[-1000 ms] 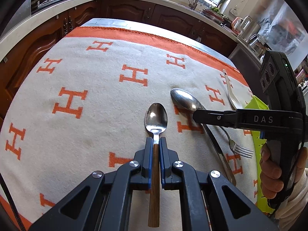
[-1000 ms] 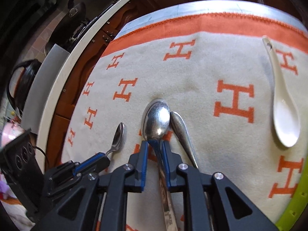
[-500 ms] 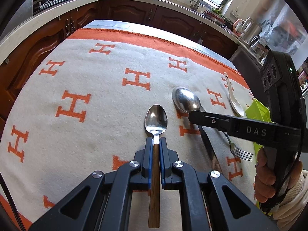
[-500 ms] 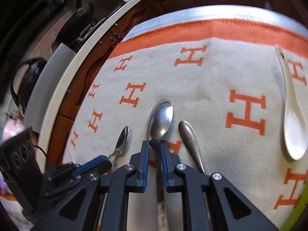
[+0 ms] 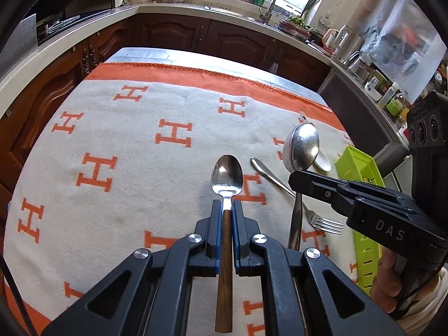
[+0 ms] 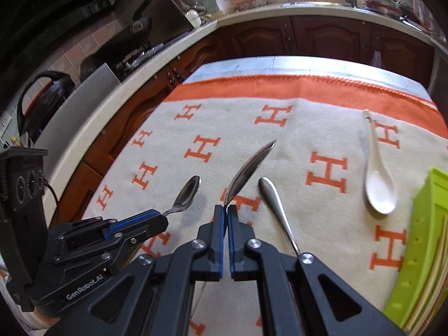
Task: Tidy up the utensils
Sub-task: 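Carry both spoons into the green tray and open both tools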
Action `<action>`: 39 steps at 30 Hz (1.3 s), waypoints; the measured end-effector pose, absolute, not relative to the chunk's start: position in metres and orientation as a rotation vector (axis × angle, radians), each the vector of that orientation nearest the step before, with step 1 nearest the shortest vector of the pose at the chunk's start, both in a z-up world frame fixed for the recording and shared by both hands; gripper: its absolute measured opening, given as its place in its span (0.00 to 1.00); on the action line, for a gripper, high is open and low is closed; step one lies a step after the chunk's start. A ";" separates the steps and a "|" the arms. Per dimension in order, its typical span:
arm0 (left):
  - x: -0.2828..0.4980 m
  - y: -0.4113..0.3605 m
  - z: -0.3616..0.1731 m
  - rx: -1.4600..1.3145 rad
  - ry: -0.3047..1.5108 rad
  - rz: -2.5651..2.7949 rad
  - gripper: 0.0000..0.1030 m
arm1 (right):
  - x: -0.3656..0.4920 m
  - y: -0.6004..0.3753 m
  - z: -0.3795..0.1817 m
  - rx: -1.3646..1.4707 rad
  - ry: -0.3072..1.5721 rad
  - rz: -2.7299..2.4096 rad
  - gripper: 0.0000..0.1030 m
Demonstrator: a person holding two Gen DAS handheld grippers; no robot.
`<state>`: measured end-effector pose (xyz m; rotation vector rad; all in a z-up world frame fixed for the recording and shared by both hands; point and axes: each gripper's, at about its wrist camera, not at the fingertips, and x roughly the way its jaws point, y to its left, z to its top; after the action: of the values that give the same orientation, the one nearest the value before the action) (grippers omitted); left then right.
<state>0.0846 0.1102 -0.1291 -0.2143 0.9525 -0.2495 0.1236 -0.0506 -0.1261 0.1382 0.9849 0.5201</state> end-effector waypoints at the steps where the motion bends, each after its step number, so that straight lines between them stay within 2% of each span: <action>1: 0.083 0.105 -0.124 -0.213 0.946 -0.267 0.04 | 0.120 -0.057 -0.120 0.152 0.970 0.517 0.02; 8: 0.070 0.059 -0.087 -0.173 0.912 -0.403 0.04 | 0.074 -0.116 -0.071 0.228 0.818 0.439 0.02; 18: 0.052 -0.057 -0.046 -0.071 0.909 -0.647 0.04 | 0.016 -0.208 -0.023 0.074 0.729 0.230 0.02; 28: 0.056 -0.141 -0.089 -0.030 1.048 -0.649 0.04 | 0.019 -0.235 -0.078 -0.100 0.877 0.155 0.02; 39: 0.087 -0.147 -0.128 -0.058 1.151 -0.550 0.04 | 0.056 -0.250 -0.119 -0.005 0.969 0.151 0.03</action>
<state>0.0870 -0.1465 -0.1284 -0.0577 1.1505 -0.5504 0.0562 -0.2502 -0.1189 -0.0053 0.9694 0.1510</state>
